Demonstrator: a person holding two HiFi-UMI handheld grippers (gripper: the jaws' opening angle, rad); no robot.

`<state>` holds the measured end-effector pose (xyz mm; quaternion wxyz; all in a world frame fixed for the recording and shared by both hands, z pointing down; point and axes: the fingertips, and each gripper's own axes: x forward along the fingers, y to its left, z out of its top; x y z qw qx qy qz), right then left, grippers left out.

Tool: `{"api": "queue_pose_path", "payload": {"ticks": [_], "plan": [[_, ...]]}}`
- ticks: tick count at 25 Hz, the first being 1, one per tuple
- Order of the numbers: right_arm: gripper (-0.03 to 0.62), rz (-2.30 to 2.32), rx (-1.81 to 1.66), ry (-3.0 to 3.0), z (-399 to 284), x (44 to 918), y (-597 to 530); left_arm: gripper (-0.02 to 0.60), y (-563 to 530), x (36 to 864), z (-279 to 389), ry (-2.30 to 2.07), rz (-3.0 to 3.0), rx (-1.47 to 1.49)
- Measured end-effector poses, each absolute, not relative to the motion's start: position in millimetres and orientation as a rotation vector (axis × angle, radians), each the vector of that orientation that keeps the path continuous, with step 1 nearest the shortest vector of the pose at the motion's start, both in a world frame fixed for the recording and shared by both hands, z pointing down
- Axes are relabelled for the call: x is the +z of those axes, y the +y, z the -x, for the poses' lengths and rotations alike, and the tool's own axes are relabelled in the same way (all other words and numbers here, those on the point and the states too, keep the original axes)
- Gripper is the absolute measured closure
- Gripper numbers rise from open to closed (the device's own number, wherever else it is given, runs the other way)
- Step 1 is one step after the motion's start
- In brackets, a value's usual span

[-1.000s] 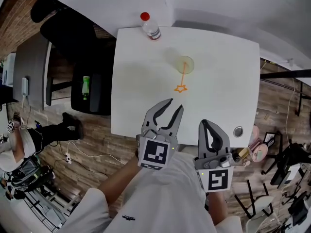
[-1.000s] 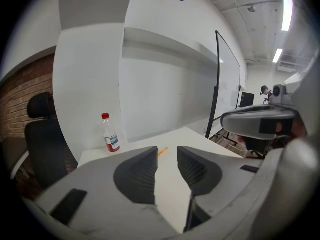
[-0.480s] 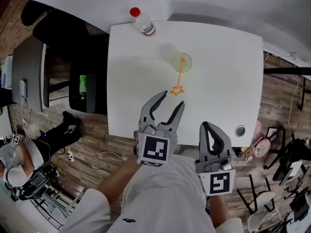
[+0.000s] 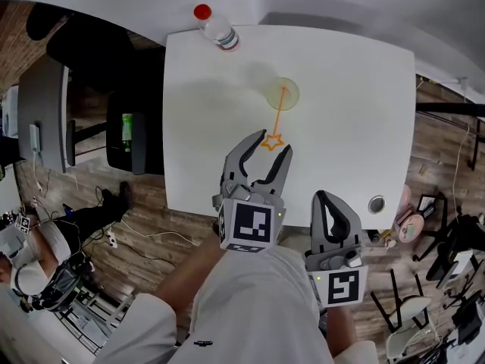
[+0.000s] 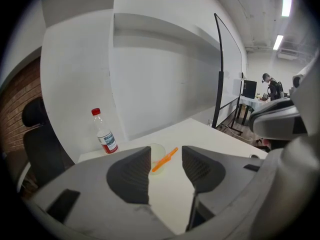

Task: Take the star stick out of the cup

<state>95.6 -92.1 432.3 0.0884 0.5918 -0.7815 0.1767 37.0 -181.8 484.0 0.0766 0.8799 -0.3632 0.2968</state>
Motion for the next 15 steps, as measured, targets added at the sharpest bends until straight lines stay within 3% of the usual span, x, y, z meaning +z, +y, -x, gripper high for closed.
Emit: {"api": "queue_pose_path", "payload": {"ticks": [4,13,15], "plan": [[0.591,-1.764,0.530,-2.325,-97.5,433.7,-92.5,0.479,-187.0,483.0,-38.3,-1.129,-2.621,0.873],[0.591,-1.784,0.525,-2.318,-100.0,433.4,-92.2,0.489,-185.1,487.2,-39.3,-1.130,-2.588,0.868],[0.591,-1.783,0.525,-2.318,-98.7,432.9,-90.5,0.528,-184.1,487.1,-36.6,-1.143,-2.573,0.871]]}}
